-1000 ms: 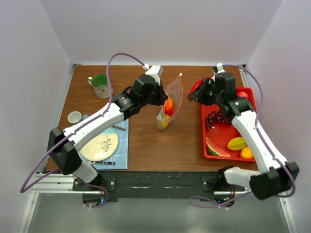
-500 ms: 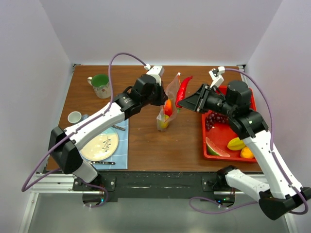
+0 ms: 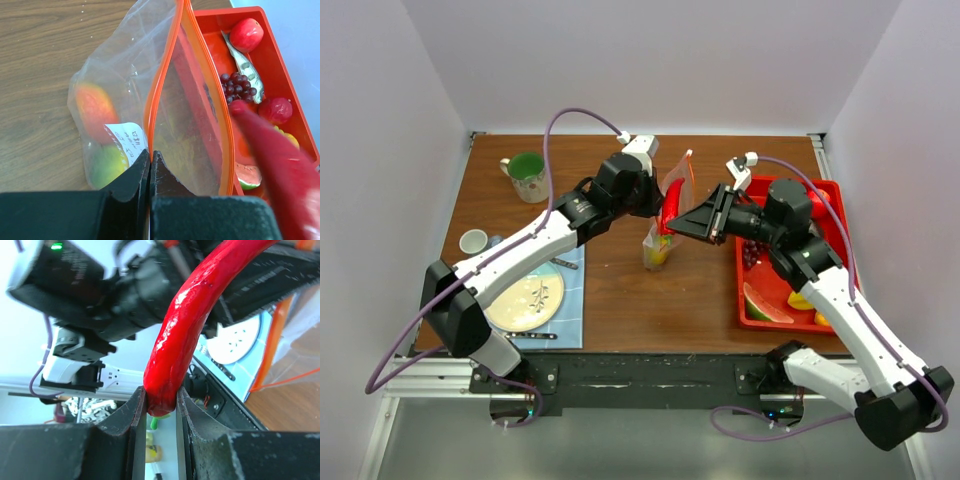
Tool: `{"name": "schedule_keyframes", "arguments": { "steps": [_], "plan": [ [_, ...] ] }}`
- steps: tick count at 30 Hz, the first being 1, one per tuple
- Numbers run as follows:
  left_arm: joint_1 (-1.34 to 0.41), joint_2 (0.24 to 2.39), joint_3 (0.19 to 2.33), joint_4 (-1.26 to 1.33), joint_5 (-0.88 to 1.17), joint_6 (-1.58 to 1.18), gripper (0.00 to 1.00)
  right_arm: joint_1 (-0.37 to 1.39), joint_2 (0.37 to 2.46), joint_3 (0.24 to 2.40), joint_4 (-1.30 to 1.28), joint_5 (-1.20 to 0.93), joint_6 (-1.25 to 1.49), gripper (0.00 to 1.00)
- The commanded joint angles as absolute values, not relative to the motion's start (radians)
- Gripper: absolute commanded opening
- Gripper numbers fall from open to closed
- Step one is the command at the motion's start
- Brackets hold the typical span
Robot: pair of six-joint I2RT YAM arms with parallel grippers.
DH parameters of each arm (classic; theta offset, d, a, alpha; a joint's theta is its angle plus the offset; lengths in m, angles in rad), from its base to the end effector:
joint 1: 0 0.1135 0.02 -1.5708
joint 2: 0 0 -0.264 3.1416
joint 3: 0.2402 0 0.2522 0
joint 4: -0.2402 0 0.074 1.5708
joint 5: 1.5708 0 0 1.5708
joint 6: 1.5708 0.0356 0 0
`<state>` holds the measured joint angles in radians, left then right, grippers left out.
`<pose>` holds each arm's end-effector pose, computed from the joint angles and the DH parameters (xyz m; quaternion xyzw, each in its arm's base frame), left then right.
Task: Place the food in the zip-top bag and seal the zipper
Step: Place the fake vegetable in the zipper food storage bag.
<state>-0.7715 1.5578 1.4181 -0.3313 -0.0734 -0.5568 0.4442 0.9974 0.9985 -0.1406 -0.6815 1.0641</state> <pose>0.2635 -0.2527 0.3531 0.0722 0.8492 -0.2973 0.4305 0.1911 0.1158 0.3814 0.0081 0.7443 0.6072 0.2780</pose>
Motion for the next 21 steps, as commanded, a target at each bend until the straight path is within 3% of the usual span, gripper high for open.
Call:
{"name": "schedule_keyframes", "arguments": {
  "steps": [1,13,21],
  "plan": [
    [-0.762,1.520,1.462,-0.318,-0.080,-0.545,0.00,0.446,0.994,0.973,-0.069,-0.706,1.104,0.00],
    [-0.762,1.477,1.411,-0.299,-0.071,-0.551,0.00,0.440,1.164,1.054,-0.193,-0.566,1.017,0.00],
    [-0.762,1.422,1.339,-0.293,-0.083,-0.540,0.00,0.399,1.244,1.166,-0.334,-0.494,0.917,0.09]
  ]
}}
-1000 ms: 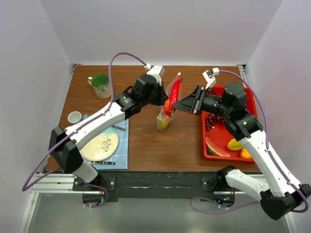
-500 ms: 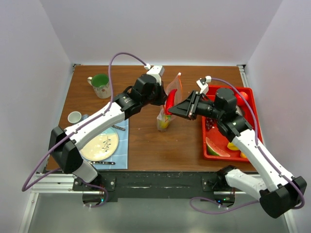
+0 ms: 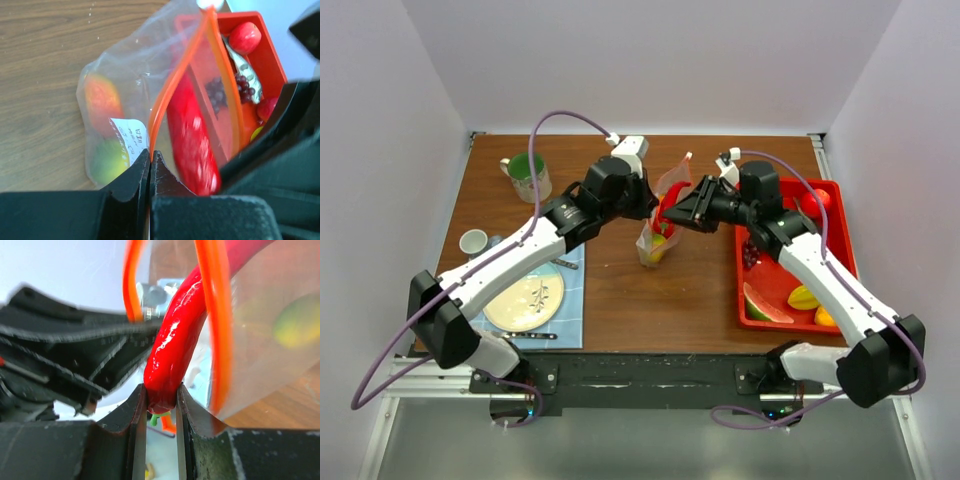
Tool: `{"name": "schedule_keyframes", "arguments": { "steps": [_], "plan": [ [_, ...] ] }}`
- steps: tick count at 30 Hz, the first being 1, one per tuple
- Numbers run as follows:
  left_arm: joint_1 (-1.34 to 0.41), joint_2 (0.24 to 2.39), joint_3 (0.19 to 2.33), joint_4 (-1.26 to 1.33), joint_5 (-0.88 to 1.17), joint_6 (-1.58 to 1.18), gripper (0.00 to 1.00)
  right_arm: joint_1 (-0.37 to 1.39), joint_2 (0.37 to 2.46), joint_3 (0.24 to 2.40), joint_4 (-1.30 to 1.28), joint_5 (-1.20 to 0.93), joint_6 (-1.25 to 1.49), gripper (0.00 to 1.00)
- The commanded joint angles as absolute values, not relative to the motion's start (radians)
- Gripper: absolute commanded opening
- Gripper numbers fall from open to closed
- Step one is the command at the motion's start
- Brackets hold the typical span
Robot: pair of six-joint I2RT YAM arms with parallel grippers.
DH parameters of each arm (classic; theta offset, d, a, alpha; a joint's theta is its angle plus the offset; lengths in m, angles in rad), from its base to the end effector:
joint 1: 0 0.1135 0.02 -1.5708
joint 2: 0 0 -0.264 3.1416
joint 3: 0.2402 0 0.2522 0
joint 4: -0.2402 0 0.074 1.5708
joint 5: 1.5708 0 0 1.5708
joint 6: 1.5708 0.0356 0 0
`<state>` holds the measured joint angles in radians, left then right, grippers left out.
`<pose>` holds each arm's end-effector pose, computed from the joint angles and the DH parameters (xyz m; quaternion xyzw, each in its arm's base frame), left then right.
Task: Place the food in the zip-top bag and seal the zipper
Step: Place the fake vegetable in the zipper food storage bag, then pick up the fake fruit from the bin.
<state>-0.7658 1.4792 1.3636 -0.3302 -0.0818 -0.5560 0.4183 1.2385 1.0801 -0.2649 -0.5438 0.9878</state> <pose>0.2506 -0.2369 0.3605 0.0668 0.8429 -0.2998 0.4419 0.2488 0.1308 0.3408 0.0874 0.8174 0.5101 0.2530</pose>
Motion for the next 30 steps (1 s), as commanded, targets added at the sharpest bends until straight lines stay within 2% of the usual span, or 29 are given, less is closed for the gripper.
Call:
{"name": "schedule_keyframes", "arguments": {
  "steps": [1,2,5,6,9,12,16,19,21,23,30],
  "plan": [
    [-0.762,1.419,1.333,-0.290,-0.083,-0.540,0.00,0.397,1.256,1.178,-0.350,-0.480,0.896,0.11],
    [-0.762,1.414,1.327,-0.285,-0.080,-0.538,0.00,0.399,1.259,1.190,-0.363,-0.473,0.885,0.15],
    [-0.762,1.417,1.330,-0.281,-0.074,-0.538,0.00,0.400,1.275,1.230,-0.400,-0.433,0.841,0.39],
    [-0.762,1.422,1.333,-0.279,-0.074,-0.538,0.00,0.400,1.273,1.244,-0.420,-0.425,0.832,0.52],
    [-0.762,1.433,1.344,-0.276,-0.064,-0.546,0.00,0.399,1.266,1.256,-0.446,-0.397,0.801,0.68],
    [-0.761,1.443,1.351,-0.272,-0.064,-0.577,0.00,0.402,1.262,1.285,-0.488,-0.374,0.764,0.73],
    [-0.759,1.476,1.374,-0.282,-0.048,-0.632,0.00,0.410,1.224,1.365,-0.603,-0.307,0.674,0.73],
    [-0.759,1.512,1.407,-0.327,-0.020,-0.656,0.00,0.410,1.168,1.460,-0.785,-0.056,0.580,0.73],
    [-0.758,1.523,1.417,-0.354,-0.024,-0.666,0.00,0.405,1.126,1.445,-0.863,0.160,0.560,0.79],
    [-0.753,1.520,1.416,-0.357,-0.026,-0.666,0.00,0.359,1.103,1.395,-0.914,0.253,0.552,0.80],
    [-0.752,1.508,1.411,-0.342,-0.028,-0.653,0.00,0.003,1.137,1.130,-0.793,0.065,0.578,0.81]
  ]
}}
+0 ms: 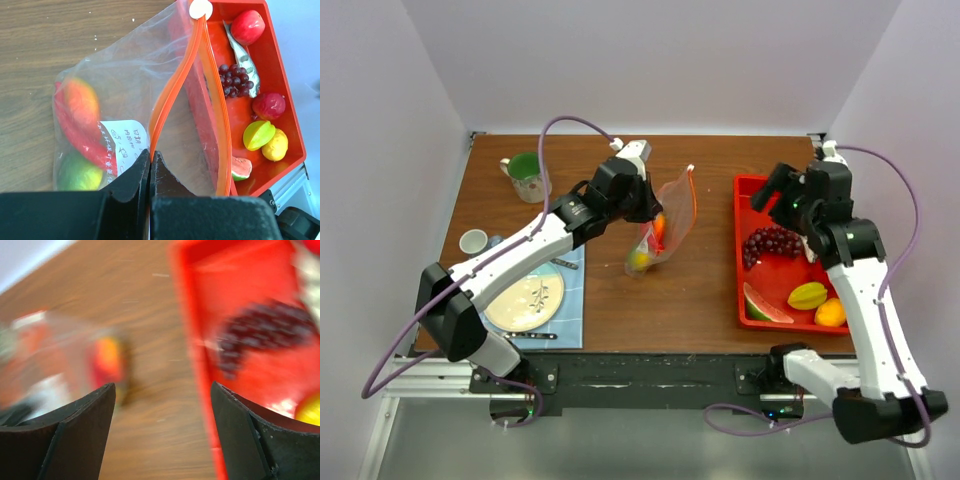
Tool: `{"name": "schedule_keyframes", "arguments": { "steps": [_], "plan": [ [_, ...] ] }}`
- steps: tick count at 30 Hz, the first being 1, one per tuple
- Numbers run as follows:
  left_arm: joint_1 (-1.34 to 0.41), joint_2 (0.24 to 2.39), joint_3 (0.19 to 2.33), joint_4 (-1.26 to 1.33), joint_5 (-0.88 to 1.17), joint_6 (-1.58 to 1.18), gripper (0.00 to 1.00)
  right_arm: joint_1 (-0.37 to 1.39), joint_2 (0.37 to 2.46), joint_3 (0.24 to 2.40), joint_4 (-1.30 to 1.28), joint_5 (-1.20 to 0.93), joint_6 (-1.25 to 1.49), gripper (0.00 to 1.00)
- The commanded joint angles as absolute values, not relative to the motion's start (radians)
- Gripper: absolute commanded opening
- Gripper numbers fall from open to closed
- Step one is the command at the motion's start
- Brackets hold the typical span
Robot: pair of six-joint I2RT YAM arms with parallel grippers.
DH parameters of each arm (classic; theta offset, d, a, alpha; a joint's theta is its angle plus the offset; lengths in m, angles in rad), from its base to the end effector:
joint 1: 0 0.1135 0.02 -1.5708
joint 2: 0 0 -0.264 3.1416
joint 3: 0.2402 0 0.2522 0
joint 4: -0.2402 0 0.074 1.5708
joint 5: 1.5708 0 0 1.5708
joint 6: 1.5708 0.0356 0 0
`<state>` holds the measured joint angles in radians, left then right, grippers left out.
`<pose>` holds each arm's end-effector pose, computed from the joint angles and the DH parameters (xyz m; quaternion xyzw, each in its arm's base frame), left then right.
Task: Place the food in the zip-top bag and seal the zipper
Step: Pick up the fake fruit from the bin.
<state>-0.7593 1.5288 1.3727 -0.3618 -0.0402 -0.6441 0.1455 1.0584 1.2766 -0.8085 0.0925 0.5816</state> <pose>0.2588 -0.2436 0.3442 0.0397 0.8636 -0.3110 0.3949 0.2059 0.0269 0.3943 0.2119 0.8557 0.1291 0.4541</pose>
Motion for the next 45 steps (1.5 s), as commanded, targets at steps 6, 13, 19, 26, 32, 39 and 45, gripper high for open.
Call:
{"name": "schedule_keyframes", "arguments": {
  "steps": [6,13,19,26,32,39,45],
  "plan": [
    [-0.752,1.508,1.388,-0.304,-0.006,-0.657,0.00,-0.107,1.280,1.045,-0.663,0.052,0.833,0.90],
    [-0.752,1.500,1.378,-0.291,-0.006,-0.652,0.00,-0.118,1.348,0.989,-0.577,0.172,1.112,0.99],
    [-0.753,1.499,1.373,-0.288,0.014,-0.646,0.00,-0.144,1.434,0.993,-0.581,0.213,1.227,0.99],
    [-0.752,1.506,1.387,-0.302,0.015,-0.634,0.00,-0.167,1.557,1.045,-0.589,0.230,1.319,0.99],
    [-0.752,1.517,1.402,-0.301,0.014,-0.637,0.00,-0.167,1.679,1.098,-0.578,0.201,1.310,0.98],
    [-0.752,1.526,1.407,-0.311,0.005,-0.646,0.00,-0.167,1.619,1.042,-0.515,0.176,1.230,0.33],
    [-0.752,1.535,1.408,-0.307,0.003,-0.667,0.00,-0.166,1.496,1.022,-0.539,0.137,1.132,0.01]
  ]
}}
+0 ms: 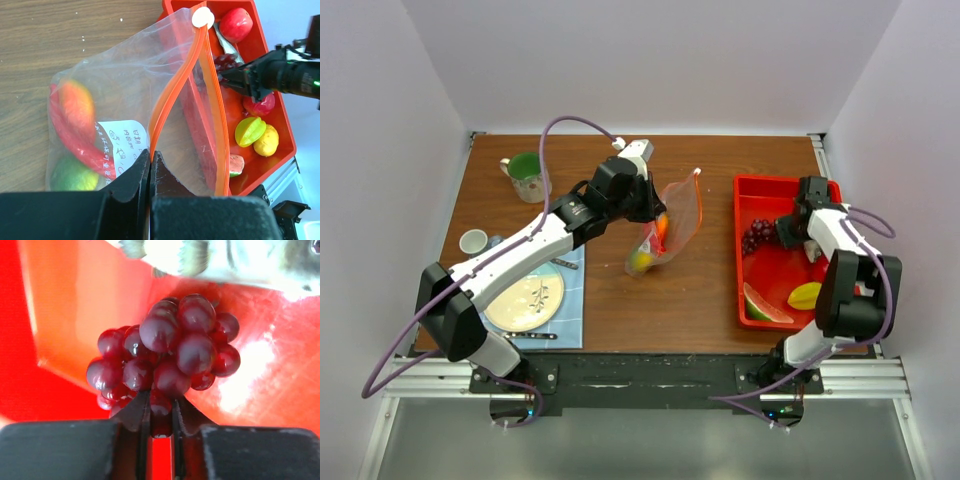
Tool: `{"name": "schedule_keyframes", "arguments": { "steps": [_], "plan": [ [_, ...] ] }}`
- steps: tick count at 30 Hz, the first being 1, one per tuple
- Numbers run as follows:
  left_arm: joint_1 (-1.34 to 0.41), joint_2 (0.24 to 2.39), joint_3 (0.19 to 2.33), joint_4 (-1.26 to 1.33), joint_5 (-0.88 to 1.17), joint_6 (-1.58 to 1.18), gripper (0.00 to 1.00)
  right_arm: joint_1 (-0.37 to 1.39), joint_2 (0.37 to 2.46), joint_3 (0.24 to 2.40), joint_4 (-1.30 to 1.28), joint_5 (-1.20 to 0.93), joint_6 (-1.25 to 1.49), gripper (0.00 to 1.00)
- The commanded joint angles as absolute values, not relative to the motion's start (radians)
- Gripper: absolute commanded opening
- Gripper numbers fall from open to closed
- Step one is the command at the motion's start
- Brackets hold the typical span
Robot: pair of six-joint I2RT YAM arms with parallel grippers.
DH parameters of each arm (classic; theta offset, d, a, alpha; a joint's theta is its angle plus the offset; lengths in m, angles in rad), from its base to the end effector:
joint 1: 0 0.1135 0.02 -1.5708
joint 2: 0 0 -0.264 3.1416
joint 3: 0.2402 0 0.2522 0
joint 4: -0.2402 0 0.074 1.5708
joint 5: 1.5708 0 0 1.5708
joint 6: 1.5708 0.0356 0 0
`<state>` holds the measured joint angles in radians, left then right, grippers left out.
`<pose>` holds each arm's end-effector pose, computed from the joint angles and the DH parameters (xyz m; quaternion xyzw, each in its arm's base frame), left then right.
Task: Place the food in the zip-top bag and seal the zipper
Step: Pick up the fake fruit from the bin, then place the fake fruit in the zipper food storage bag.
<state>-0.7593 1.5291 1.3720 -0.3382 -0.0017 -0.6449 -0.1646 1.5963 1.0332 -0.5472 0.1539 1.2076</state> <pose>0.2588 -0.2456 0.3461 0.0487 0.8575 -0.3302 0.3915 0.3093 -0.0569 0.1996 0.6286 0.7400 0.0485 0.2346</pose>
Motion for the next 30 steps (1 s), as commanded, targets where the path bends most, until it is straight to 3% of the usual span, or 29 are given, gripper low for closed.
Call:
{"name": "schedule_keyframes", "arguments": {
  "steps": [1,14,24,30],
  "plan": [
    [-0.752,1.537,1.407,-0.307,0.003,-0.672,0.00,-0.166,1.441,1.013,-0.538,0.133,1.121,0.01],
    [-0.753,1.581,1.408,-0.273,-0.009,-0.736,0.00,-0.132,1.076,1.158,-0.621,0.080,0.868,0.00],
    [-0.753,1.614,1.442,-0.258,0.040,-0.765,0.00,0.208,1.035,1.367,-0.577,0.129,0.807,0.00],
    [-0.756,1.617,1.466,-0.267,0.040,-0.767,0.00,0.406,1.083,1.381,-0.532,0.237,0.770,0.00]
  ]
}}
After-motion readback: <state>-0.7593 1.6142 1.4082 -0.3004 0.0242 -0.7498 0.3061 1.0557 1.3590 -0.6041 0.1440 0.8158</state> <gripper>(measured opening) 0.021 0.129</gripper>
